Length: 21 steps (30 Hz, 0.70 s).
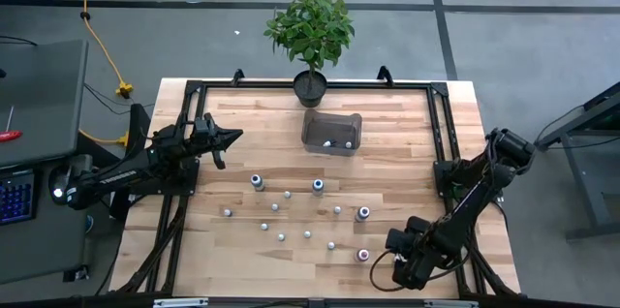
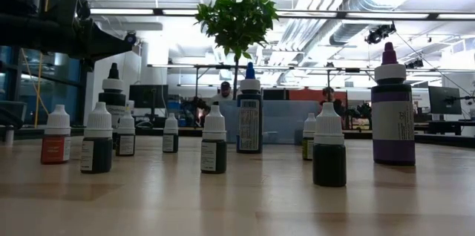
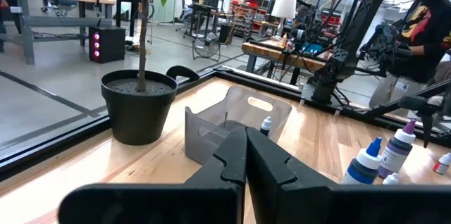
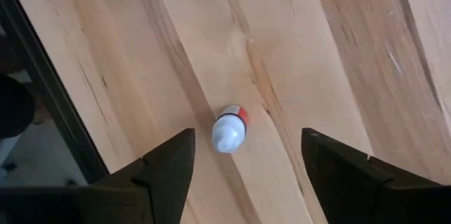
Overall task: Pick & Place food coloring
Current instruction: Put the small orange food coloring bottle into the black bin
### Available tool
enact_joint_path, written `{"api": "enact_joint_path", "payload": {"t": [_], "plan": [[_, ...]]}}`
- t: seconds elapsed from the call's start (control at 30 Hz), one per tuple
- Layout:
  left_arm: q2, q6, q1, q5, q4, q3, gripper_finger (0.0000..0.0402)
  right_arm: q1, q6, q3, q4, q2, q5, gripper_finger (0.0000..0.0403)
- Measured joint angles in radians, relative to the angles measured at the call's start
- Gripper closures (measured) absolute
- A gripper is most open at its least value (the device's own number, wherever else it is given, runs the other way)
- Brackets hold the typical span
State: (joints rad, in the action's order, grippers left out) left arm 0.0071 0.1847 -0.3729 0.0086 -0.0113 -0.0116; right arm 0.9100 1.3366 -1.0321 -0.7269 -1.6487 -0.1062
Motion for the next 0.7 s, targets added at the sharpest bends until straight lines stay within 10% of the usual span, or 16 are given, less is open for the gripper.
{"api": "enact_joint_path", "payload": {"t": [0.7], "plan": [[0.0, 0.0, 0.0, 0.0, 0.0, 0.0, 0.0401, 0.034, -0.016, -0.001, 0.103, -0.074, -0.02, 0.0192]]}}
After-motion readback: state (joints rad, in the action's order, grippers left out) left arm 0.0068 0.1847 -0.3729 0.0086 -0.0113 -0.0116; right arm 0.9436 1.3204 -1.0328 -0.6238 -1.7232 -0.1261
